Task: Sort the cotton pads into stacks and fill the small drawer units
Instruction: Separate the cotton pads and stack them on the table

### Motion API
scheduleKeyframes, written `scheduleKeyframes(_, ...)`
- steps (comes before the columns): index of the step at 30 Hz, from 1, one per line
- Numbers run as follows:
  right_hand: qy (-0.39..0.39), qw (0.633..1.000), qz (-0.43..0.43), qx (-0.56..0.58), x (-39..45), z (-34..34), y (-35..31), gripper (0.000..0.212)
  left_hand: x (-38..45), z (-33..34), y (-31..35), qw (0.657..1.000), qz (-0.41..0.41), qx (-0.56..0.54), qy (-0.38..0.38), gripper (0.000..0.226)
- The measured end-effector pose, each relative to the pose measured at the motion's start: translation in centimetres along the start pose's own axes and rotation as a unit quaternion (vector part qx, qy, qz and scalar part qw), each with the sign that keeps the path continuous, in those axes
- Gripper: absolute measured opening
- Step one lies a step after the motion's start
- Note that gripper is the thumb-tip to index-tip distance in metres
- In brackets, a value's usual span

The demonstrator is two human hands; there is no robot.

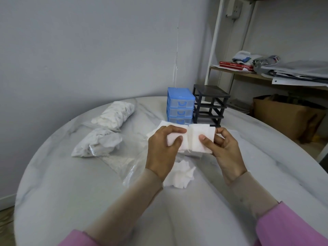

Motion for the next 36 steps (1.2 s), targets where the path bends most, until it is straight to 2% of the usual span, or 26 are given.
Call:
scheduleKeyframes(3,0.001,1.000,-0.012,-0.004,-0.1,-0.1,-0.2,0.012,0.0,-0.2,-0.2,1.000,-0.001,0.026,0.004,0.027)
scheduleKeyframes(12,-0.016,0.999,-0.017,0.031,-0.3,0.5,-0.3,0.008,-0.1,0.3,-1.4,0.997,-0.075,-0.017,-0.019,0.031)
scheduleKeyframes(19,-0.041,0.998,-0.019,0.040,-0.5,1.0,-0.4,0.020,0.2,1.1,-2.7,0.983,-0.121,-0.133,-0.037,0.040)
scheduleKeyframes(21,-0.043,0.998,-0.021,0.036,-0.5,1.1,-0.3,0.015,0.2,1.5,-2.6,0.980,-0.121,-0.149,-0.049,0.041)
scheduleKeyframes(26,-0.035,0.998,-0.042,0.015,-0.3,0.8,-0.5,0.011,-0.2,2.1,-1.7,0.968,-0.141,-0.196,-0.067,0.027)
scheduleKeyframes(31,-0.035,0.998,-0.057,-0.006,-0.3,0.8,-0.7,0.010,-0.4,2.3,-1.8,0.948,-0.187,-0.247,-0.070,0.034)
scheduleKeyframes(36,-0.025,0.998,-0.054,-0.020,-0.2,0.6,-0.6,0.010,-0.5,2.5,-1.9,0.943,-0.200,-0.256,-0.068,0.034)
Point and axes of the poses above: each hand's wrist, its own x-axis towards the middle knuckle, its own z-axis out of the palm, y = z × x, the point moved 8 cm from there along x, towards the middle knuckle, and after that the axes turned 6 degrees about y, right-handed, at the moved point
